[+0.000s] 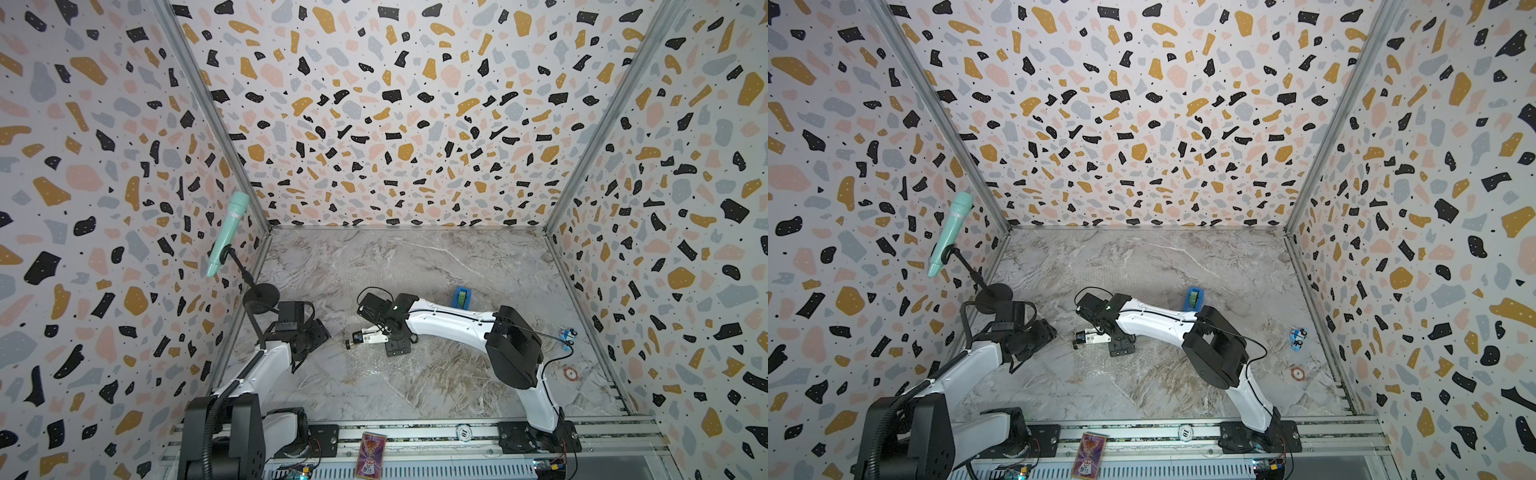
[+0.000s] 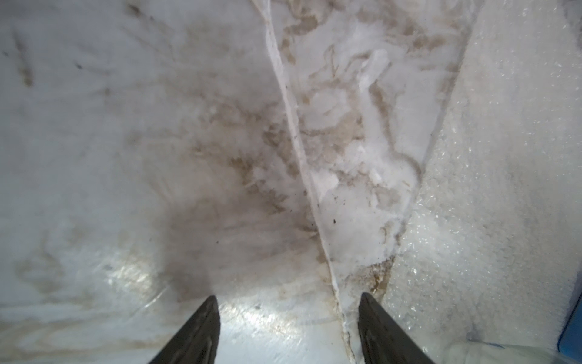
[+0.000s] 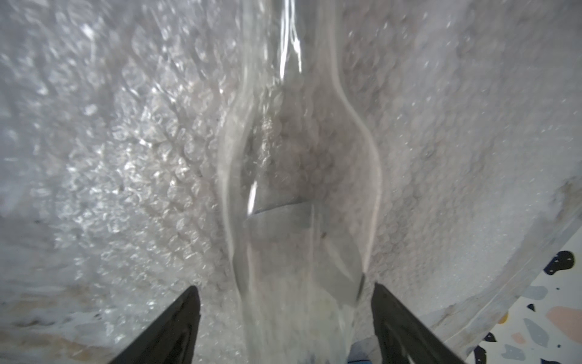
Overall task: Wrap wine bottles in bubble wrap
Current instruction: Place the wine bottle on the bubble wrap, then wrap the wine bottle in bubble wrap.
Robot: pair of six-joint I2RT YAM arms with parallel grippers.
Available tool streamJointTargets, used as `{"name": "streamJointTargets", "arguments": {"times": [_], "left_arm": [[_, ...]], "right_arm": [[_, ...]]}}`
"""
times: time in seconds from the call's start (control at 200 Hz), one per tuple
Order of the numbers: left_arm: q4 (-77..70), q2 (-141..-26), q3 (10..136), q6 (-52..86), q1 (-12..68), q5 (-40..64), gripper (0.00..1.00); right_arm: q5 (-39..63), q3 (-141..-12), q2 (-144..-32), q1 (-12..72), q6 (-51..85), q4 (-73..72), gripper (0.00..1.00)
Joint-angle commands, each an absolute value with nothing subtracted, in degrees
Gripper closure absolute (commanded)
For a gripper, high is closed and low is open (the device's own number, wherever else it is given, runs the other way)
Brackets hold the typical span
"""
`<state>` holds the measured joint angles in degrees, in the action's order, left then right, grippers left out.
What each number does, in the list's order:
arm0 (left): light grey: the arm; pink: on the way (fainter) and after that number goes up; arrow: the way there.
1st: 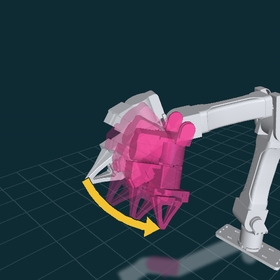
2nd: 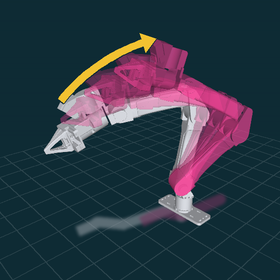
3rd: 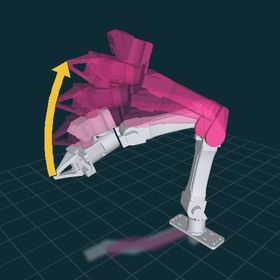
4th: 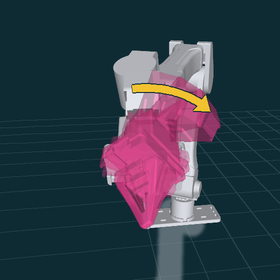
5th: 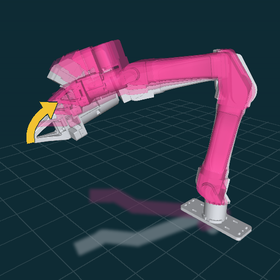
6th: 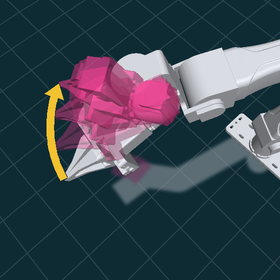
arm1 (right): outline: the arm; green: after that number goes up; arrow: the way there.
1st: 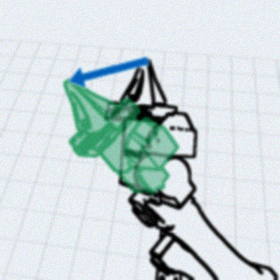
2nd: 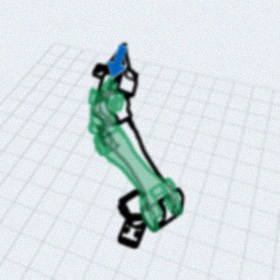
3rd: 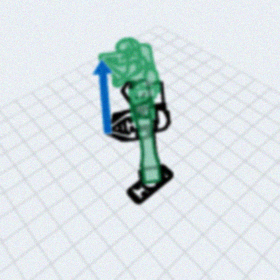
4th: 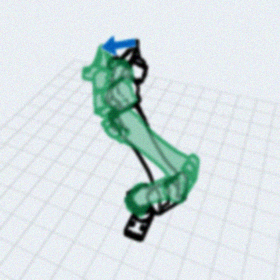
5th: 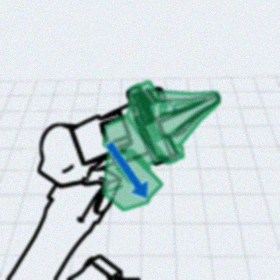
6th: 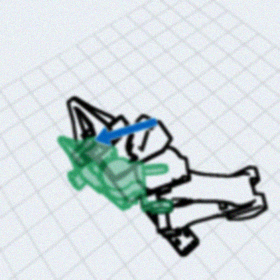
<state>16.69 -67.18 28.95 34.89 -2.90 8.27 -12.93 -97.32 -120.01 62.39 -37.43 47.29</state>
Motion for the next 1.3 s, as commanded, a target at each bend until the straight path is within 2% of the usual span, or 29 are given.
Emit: {"name": "streamJointTargets", "arguments": {"times": [0.0,0.195,0.295,0.431,0.651,0.811,1.011,1.096,1.292], "left_arm": [[18.64,-66.02,32.13,31.48,-3.23,7.84,0.29],[19.27,-65.4,36.7,28.98,-3.01,10.49,0.29],[17.79,-65.47,39.34,28.49,-0.41,11.45,0.3],[15.18,-68.29,44.12,28.34,9.64,8.53,0.32],[13.43,-82.44,54.62,20.36,27.62,9.36,0.34],[13.05,-87.73,57.89,13.81,32.6,9.91,0.34],[10.72,-92.53,58.75,13.62,32.61,13.83,0.36],[9.76,-94.71,59.38,13.77,32.69,16.17,0.4],[10.22,-100.02,63.46,11.85,33.52,19.14,0.4]], "right_arm": [[-12.39,-99.43,-116.94,62.93,-35.84,47.36,0.1],[-9.52,-95.05,-110.27,62.5,-34.15,43.03,0.08],[-5.84,-87.74,-102.85,61.67,-33.12,37.05,0.08],[-5.97,-67.04,-87.33,61.52,-35.58,20.59,0.09],[-10.73,-39.08,-69.09,62.09,-37.22,2.03,0.11],[-16.5,-32.47,-69.51,63.65,-41.54,-2.99,0.16],[-14.46,-33.04,-73.7,63.84,-42.89,-1.63,0.23],[-13.63,-33.22,-74.9,63.86,-42.74,-1.54,0.24],[-13.89,-32.96,-78.24,63.83,-43.72,-2.55,0.24]]}}
